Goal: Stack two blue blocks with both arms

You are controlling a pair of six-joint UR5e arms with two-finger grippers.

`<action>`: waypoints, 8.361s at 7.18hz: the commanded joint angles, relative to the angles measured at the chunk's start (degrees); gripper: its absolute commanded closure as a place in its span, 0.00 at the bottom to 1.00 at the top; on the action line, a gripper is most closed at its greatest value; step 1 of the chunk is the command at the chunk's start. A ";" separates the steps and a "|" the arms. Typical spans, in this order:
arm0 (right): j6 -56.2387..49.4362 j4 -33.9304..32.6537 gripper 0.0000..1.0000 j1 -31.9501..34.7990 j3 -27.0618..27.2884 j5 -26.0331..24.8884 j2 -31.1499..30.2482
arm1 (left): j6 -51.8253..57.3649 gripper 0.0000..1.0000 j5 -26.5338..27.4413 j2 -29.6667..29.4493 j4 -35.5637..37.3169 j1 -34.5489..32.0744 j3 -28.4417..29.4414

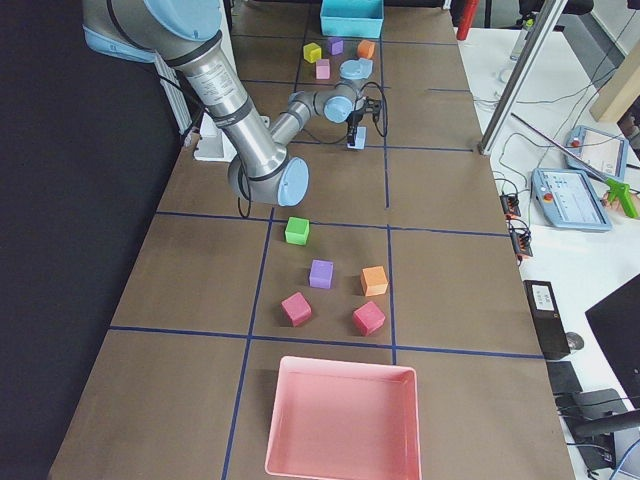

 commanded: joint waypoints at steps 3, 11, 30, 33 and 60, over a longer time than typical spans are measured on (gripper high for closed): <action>-4.28 -0.87 0.37 -1.54 -1.46 -1.58 0.65 | -0.20 0.00 -0.05 -0.04 0.00 0.00 -0.05; -10.69 -5.19 0.00 10.74 32.88 2.52 -20.40 | -0.29 0.00 9.22 -9.35 -2.81 22.02 1.26; -15.90 -4.39 0.00 13.40 32.46 4.75 -25.45 | -42.67 0.91 15.94 -27.99 -6.57 35.14 8.21; -20.46 -4.57 0.00 15.95 32.38 5.10 -27.03 | -54.23 0.91 21.11 -44.11 4.10 44.71 8.82; -54.34 -5.88 0.00 46.49 19.48 30.47 -36.60 | -15.80 0.00 12.35 -12.37 6.50 17.14 -12.67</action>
